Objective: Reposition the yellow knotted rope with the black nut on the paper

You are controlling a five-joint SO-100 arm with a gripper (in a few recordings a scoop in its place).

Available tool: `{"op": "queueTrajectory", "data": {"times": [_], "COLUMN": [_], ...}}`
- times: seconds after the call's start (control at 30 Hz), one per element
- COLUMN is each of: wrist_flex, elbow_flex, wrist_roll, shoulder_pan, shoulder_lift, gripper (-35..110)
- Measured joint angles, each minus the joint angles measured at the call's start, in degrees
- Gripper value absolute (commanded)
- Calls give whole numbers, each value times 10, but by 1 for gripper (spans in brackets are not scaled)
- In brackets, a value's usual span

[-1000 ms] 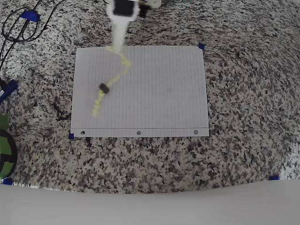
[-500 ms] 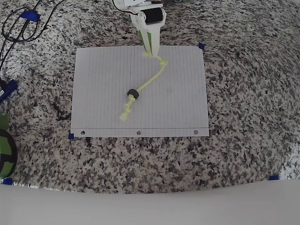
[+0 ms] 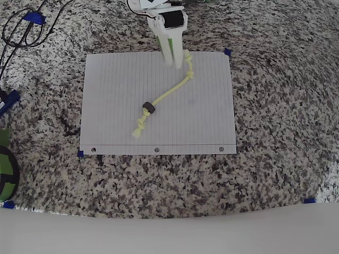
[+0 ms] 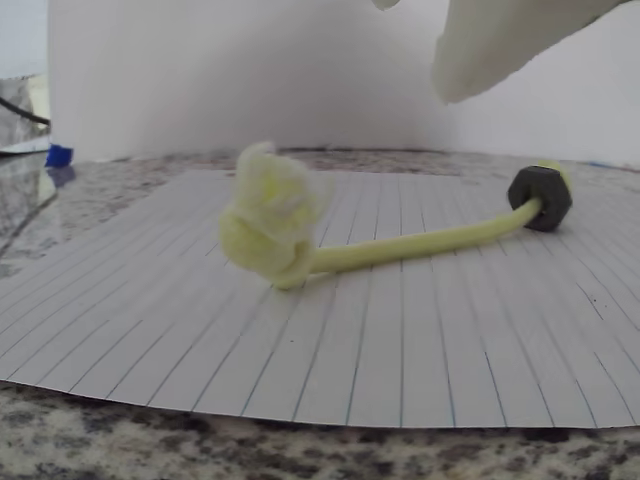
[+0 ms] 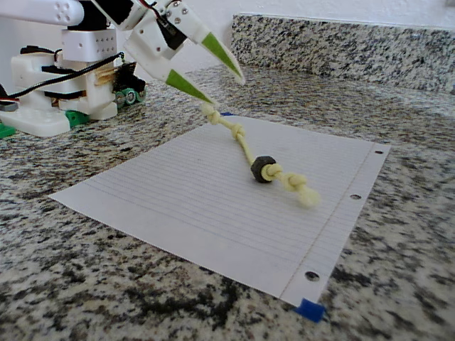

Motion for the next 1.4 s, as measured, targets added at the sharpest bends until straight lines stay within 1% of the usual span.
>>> {"op": "queueTrajectory", "data": {"times": [0.27, 0.37, 0.83, 1.03, 1.17, 1.4], "wrist_flex": [-117, -136, -73, -29, -9, -8], "elbow_flex": [0, -21, -288, -410, -476, -539], "wrist_roll": [0, 0, -1, 2, 29, 131], "shoulder_pan": [82, 91, 97, 100, 100, 107], "shoulder_lift": [-90, -142, -490, -626, -699, -770], "gripper": [41, 41, 40, 40, 40, 39]}}
